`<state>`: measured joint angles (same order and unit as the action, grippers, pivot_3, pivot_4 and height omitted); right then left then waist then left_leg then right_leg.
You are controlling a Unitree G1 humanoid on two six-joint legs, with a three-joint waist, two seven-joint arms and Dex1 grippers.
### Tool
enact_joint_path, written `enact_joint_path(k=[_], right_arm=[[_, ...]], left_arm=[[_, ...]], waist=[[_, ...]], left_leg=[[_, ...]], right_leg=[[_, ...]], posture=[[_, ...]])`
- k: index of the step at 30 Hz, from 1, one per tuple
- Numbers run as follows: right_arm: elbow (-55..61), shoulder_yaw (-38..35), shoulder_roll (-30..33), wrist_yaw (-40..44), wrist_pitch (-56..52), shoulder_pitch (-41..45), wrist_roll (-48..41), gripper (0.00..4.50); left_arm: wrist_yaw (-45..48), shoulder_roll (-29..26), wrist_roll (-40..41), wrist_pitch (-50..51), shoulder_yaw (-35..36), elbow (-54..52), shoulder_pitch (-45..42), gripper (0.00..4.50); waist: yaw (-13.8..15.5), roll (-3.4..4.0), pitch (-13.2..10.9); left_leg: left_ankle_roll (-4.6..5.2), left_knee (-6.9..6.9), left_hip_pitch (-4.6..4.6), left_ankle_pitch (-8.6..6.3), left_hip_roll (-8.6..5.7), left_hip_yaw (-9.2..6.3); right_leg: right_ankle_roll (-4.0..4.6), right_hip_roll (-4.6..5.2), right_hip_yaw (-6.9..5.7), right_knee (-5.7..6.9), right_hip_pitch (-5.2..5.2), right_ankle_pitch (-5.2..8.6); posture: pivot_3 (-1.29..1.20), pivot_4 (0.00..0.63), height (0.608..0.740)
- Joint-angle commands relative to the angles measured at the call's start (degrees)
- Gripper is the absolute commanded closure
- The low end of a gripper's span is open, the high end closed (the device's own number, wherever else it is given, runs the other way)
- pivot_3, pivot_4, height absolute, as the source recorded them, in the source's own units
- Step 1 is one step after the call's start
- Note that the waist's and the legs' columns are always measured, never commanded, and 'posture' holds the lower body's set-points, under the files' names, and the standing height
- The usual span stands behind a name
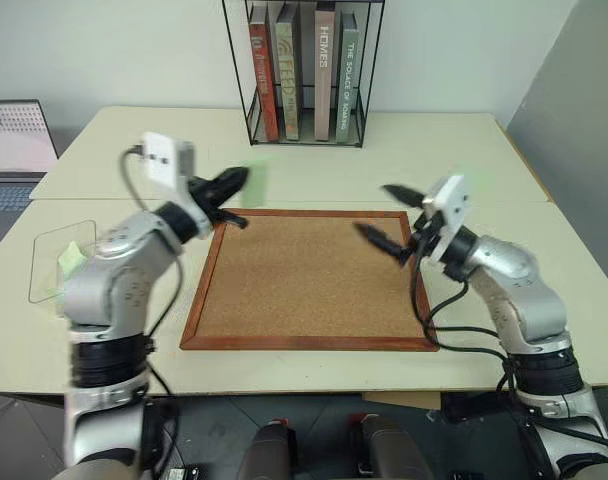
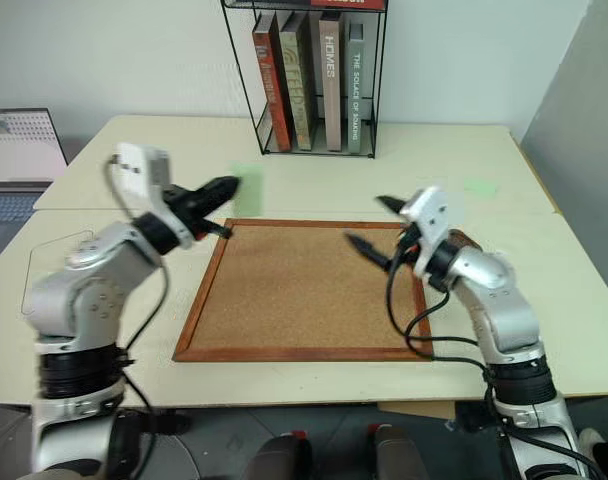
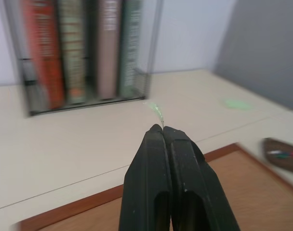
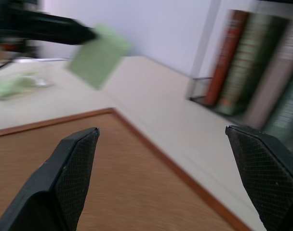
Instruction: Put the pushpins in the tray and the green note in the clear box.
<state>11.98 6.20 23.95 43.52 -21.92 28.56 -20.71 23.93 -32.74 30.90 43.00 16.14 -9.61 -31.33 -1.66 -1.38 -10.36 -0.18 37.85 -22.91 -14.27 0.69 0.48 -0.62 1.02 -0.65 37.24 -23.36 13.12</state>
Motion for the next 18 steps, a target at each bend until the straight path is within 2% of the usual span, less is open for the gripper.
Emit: enact_joint_path(k=[1,6,9,12,18], right_arm=[[2.4,4.1,-0.9,3.7,-3.5,4.3,-2.0,0.04],[-2.8,10.0,-5.0,3.8,-4.0,10.8,1.8,0.04],[-4.9,11.8,-6.3,4.0,-2.9,12.0,3.8,0.04],[-4.9,12.9,-6.6,5.2,-2.6,11.8,4.6,0.04],[-4.6,14.0,-7.8,5.8,-2.5,11.6,5.0,0.04]], left_arm=[[-2.7,-5.7,-4.8,-1.1,3.7,3.2,0.8,4.50],[-5.8,-13.7,-9.9,0.8,8.9,7.5,5.6,4.50],[-7.3,-16.7,-12.1,0.5,11.8,9.3,8.2,4.50],[-8.9,-18.0,-14.5,0.2,13.8,9.8,11.5,4.50],[-11.5,-16.6,-16.4,0.2,17.2,12.2,15.9,4.50]], waist=[[0.2,-0.01,0.0],[0.1,-0.10,0.0],[0.1,-0.12,0.0],[0.7,-0.13,0.0],[0.9,-0.14,0.0]], left_leg=[[0.00,0.02,0.00,0.00,-0.02,0.00],[0.00,-0.02,-0.02,0.00,-0.03,0.01],[-0.02,-0.08,-0.11,-0.01,-0.01,0.01],[-0.04,-0.09,-0.20,-0.02,-0.04,-0.02],[-0.04,-0.07,-0.22,-0.02,-0.08,0.01]], right_leg=[[0.00,0.02,0.00,0.00,0.01,0.00],[0.00,0.09,0.00,-0.03,-0.05,0.00],[0.04,0.11,-0.01,-0.02,-0.20,0.01],[0.25,0.20,-0.05,-0.04,-0.27,-0.09],[0.30,0.31,-0.08,-0.06,-0.30,-0.13]], posture=[[0.00,0.150,0.740],[0.00,0.150,0.740],[0.00,0.150,0.740],[0.00,0.150,0.740],[0.00,0.150,0.740]])
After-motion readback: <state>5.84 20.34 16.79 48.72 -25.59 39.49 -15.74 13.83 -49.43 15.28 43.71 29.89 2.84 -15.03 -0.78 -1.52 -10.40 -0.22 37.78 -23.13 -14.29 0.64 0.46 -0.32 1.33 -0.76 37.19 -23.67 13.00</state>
